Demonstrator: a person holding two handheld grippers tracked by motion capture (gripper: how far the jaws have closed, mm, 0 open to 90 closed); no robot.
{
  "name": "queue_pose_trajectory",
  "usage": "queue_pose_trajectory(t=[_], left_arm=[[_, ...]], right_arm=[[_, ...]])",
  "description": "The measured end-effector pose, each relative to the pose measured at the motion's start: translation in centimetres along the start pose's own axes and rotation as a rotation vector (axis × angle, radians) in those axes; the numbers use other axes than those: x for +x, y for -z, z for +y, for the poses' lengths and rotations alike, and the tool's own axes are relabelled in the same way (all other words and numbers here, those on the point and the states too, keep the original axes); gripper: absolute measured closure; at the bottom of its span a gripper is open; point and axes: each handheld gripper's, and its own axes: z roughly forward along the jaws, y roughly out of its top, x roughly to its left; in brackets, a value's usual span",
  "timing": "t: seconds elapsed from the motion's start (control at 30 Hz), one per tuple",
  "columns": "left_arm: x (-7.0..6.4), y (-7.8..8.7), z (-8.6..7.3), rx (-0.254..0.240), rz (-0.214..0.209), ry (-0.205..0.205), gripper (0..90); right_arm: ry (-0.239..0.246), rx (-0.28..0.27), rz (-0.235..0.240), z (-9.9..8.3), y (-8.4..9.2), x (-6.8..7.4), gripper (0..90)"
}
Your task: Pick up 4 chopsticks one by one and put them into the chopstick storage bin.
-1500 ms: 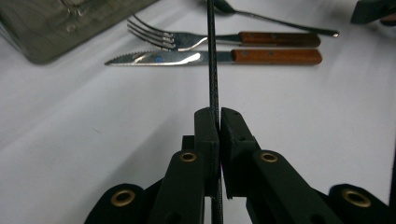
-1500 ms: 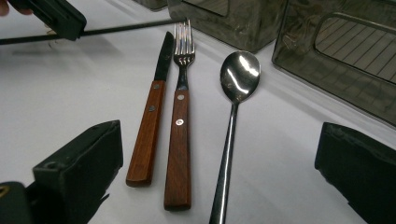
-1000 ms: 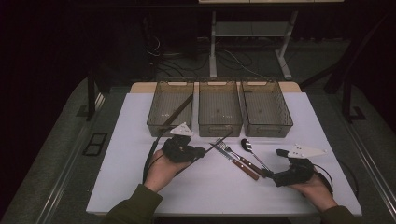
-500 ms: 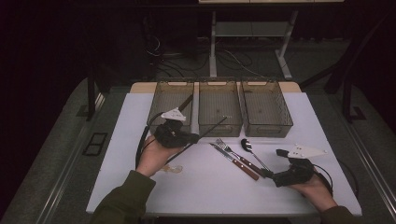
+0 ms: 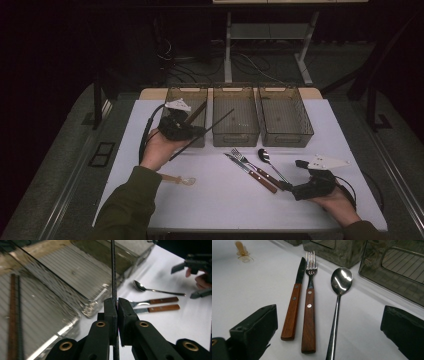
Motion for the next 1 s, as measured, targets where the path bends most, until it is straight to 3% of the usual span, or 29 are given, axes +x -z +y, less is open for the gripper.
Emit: queue_pose_trajectory(t=[0.43, 0.53, 0.6, 0.77, 1.0], left_arm=[[4.1, 1.3, 2.5, -0.01, 0.108, 0.043, 85.7], [5.1, 1.4, 2.9, -0.005, 0.153, 0.049, 85.7], [5.6, 1.5, 3.2, -0.005, 0.176, 0.064, 85.7], [7.2, 1.6, 3.6, 0.013, 0.234, 0.057, 85.7], [8.7, 1.2, 3.6, 0.016, 0.282, 0.09, 85.7]], right_arm=[[-0.002, 0.001, 0.001, 0.0, 0.0, 0.0, 1.2], [-0.001, 0.001, 0.002, 0.0, 0.0, 0.0, 1.2], [-0.003, 0.001, 0.004, 0.0, 0.0, 0.0, 1.2], [-0.003, -0.003, 0.006, 0.0, 0.1, 0.0, 1.2], [0.0, -0.004, 0.009, 0.0, 0.1, 0.0, 1.2]])
